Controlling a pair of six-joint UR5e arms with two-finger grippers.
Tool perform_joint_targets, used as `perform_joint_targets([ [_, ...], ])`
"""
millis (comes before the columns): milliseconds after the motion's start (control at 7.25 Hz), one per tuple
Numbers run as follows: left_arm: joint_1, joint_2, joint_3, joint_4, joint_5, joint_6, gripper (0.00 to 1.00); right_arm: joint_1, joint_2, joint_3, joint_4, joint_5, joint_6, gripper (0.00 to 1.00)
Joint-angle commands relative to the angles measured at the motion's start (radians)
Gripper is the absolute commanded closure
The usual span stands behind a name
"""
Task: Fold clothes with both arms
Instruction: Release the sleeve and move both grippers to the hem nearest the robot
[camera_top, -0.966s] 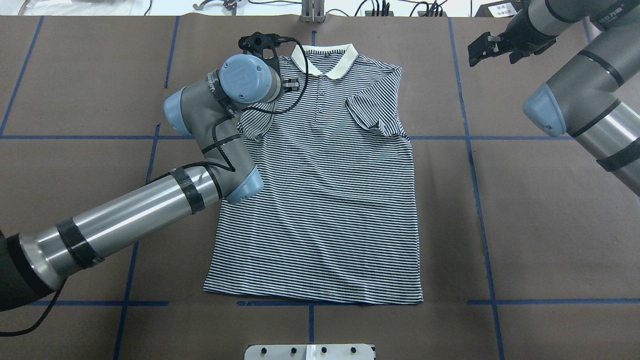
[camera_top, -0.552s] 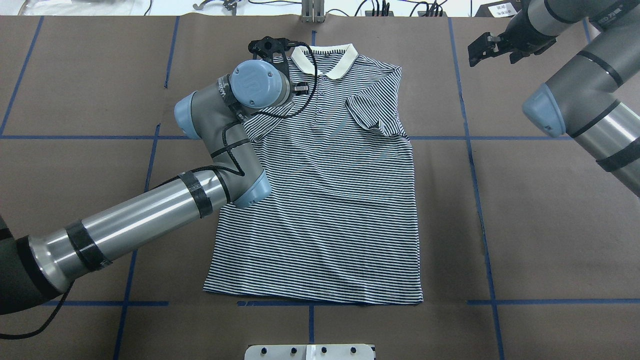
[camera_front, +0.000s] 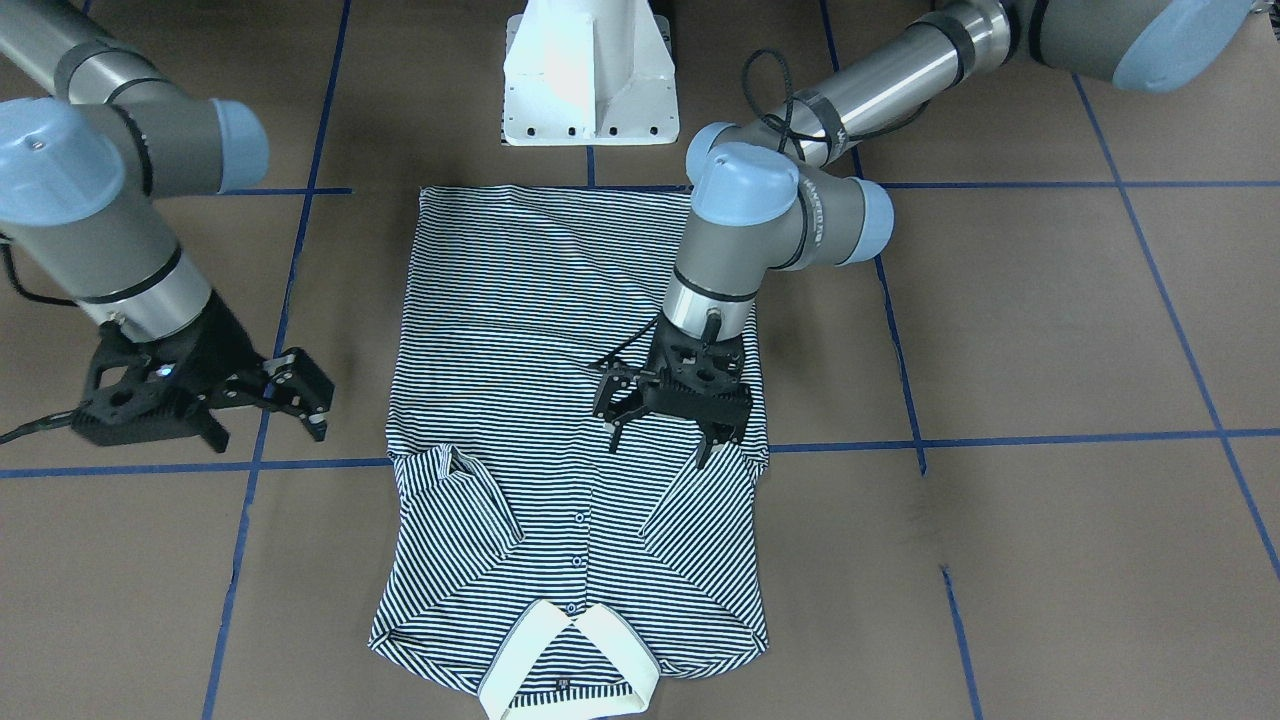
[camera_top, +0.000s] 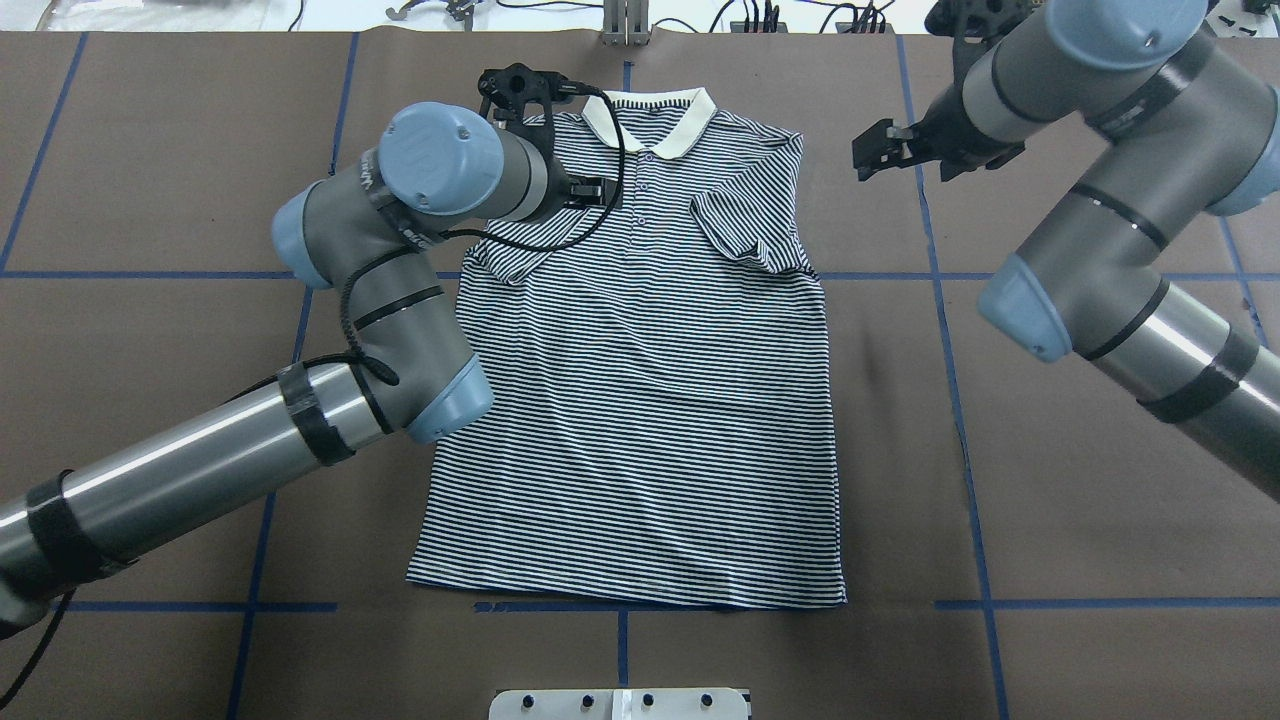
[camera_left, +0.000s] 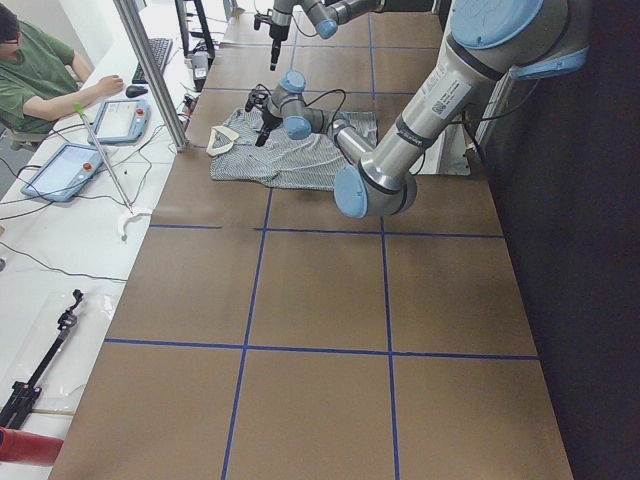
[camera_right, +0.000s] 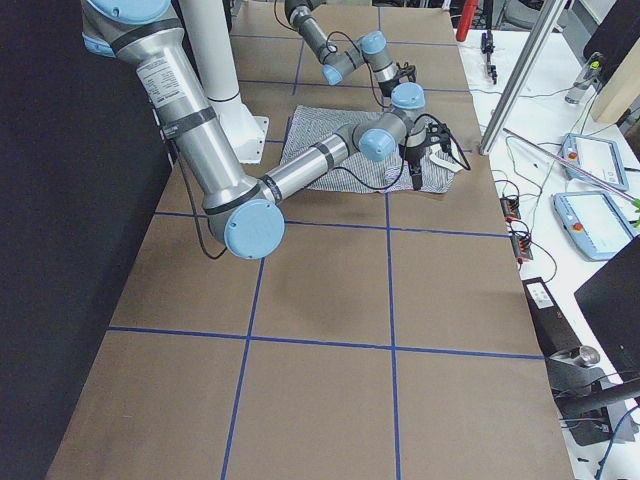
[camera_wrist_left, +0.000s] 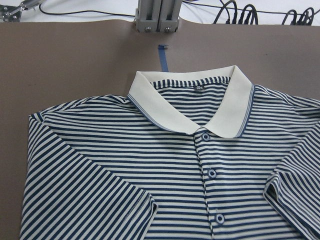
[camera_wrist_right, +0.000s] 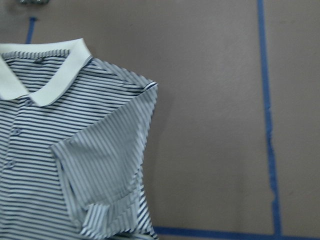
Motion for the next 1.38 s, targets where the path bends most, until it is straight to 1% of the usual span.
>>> perform_joint_targets([
  [0, 0.005, 0.180, -0.294, 0.070, -0.065, 0.003, 0.00, -0.233, -0.070, 0.208, -0.011, -0.173, 0.263, 0.00],
  [138, 0.014, 0.243, -0.371, 0.070, -0.105, -0.006, 0.00, -0.380, -0.132, 0.303, -0.011, -0.310, 0.389, 0.00],
  [276, 0.075, 0.353, -0.475, 0.065, -0.098, -0.070, 0.00, -0.527, -0.188, 0.370, -0.017, -0.437, 0.520, 0.00],
  [414, 0.138, 0.453, -0.569, 0.064, -0.068, -0.113, 0.00, -0.653, -0.217, 0.424, -0.070, -0.561, 0.625, 0.03],
  [552, 0.230, 0.533, -0.620, 0.064, 0.012, -0.185, 0.00, -0.708, -0.219, 0.448, -0.142, -0.605, 0.711, 0.05],
  [690, 0.323, 0.558, -0.626, 0.064, 0.058, -0.312, 0.00, -0.729, -0.219, 0.448, -0.172, -0.613, 0.717, 0.05],
  [828, 0.418, 0.588, -0.622, 0.071, 0.128, -0.427, 0.18, -0.733, -0.219, 0.446, -0.172, -0.630, 0.717, 0.05],
  [966, 0.447, 0.616, -0.616, 0.071, 0.146, -0.467, 0.33, -0.731, -0.220, 0.445, -0.172, -0.632, 0.717, 0.04],
  [1103, 0.448, 0.622, -0.603, 0.071, 0.146, -0.469, 0.36, -0.731, -0.222, 0.443, -0.172, -0.633, 0.717, 0.01],
  [1241, 0.449, 0.624, -0.599, 0.074, 0.146, -0.466, 0.36, -0.733, -0.219, 0.445, -0.172, -0.644, 0.717, 0.01],
])
